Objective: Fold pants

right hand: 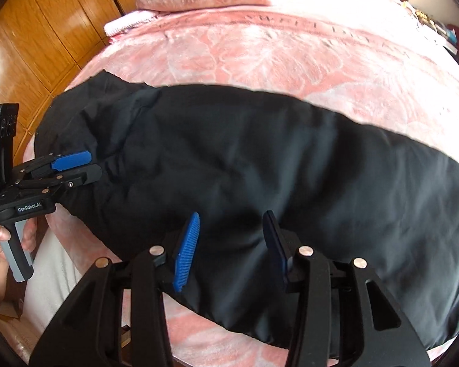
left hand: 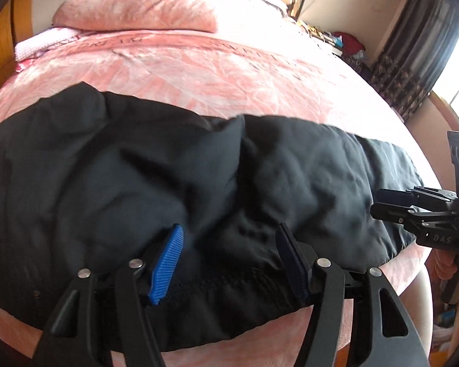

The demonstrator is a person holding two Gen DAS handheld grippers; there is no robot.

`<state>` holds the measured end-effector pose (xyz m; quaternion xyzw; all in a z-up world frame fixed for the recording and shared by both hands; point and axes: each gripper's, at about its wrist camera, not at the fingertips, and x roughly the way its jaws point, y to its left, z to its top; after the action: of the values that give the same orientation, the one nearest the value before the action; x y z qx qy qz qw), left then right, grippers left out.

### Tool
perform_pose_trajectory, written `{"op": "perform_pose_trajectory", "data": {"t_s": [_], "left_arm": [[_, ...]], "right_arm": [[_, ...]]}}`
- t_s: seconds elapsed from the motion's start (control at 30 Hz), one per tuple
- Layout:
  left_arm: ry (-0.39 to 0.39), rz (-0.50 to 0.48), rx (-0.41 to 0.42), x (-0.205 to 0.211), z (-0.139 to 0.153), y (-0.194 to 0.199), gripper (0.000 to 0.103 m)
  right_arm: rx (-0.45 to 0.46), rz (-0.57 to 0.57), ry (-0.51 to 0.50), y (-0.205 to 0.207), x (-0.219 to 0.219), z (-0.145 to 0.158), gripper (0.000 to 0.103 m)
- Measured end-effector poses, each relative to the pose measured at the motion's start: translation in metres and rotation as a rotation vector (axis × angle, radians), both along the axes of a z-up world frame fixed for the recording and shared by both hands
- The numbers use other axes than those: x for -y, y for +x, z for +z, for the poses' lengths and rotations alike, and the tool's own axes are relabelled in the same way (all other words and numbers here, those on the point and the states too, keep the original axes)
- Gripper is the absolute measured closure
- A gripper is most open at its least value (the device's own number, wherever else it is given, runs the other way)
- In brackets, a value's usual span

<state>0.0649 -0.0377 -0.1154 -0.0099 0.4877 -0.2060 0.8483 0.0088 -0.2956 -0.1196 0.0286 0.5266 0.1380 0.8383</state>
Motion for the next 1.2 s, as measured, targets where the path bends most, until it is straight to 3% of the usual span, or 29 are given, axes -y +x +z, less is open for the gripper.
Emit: {"op": "perform_pose_trajectory", "data": {"t_s": [0.17,0.33,0.5,0.63,0.77,0.83,0.87,0.9,1.1,1.2], "left_arm": [[0.078,0.089,0.092,-0.038,0.017,0.001,0.039],[0.107,0.183,0.07,-0.076,0.013,0.014,0.039],[0.086,0.256,0.037,-0.105,0.006,0.03,0.036],[0.118,0.321,0.057,-0.118,0.003,0.048,0.035],[0.103,0.342,0.021,-0.13,-0.005,0.068,0.035],[0.098,0.346,0.021,-0.133,-0.005,0.074,0.034],[0.102,0.342,0.02,-0.134,-0.005,0.075,0.033],[0.107,0.337,0.021,-0.133,-0.005,0.075,0.033],[0.124,0.319,0.026,-0.132,-0.009,0.071,0.027],[0.148,0.306,0.033,-0.13,-0.014,0.07,0.025]], "right_arm": [[0.059,0.155,0.107,0.053,-0.04,0.031,0.058],[0.011,0.319,0.226,0.128,-0.102,0.021,0.059],[-0.066,0.379,0.155,0.162,-0.144,-0.008,0.059],[-0.085,0.373,0.153,0.165,-0.148,-0.019,0.058],[-0.119,0.372,0.158,0.17,-0.149,-0.031,0.059],[-0.117,0.386,0.142,0.171,-0.152,-0.032,0.07],[-0.105,0.392,0.12,0.172,-0.155,-0.032,0.09],[-0.096,0.402,0.104,0.172,-0.156,-0.031,0.099],[0.032,0.345,0.068,0.169,-0.153,-0.009,0.102],[0.055,0.342,0.022,0.172,-0.161,-0.019,0.098]]}}
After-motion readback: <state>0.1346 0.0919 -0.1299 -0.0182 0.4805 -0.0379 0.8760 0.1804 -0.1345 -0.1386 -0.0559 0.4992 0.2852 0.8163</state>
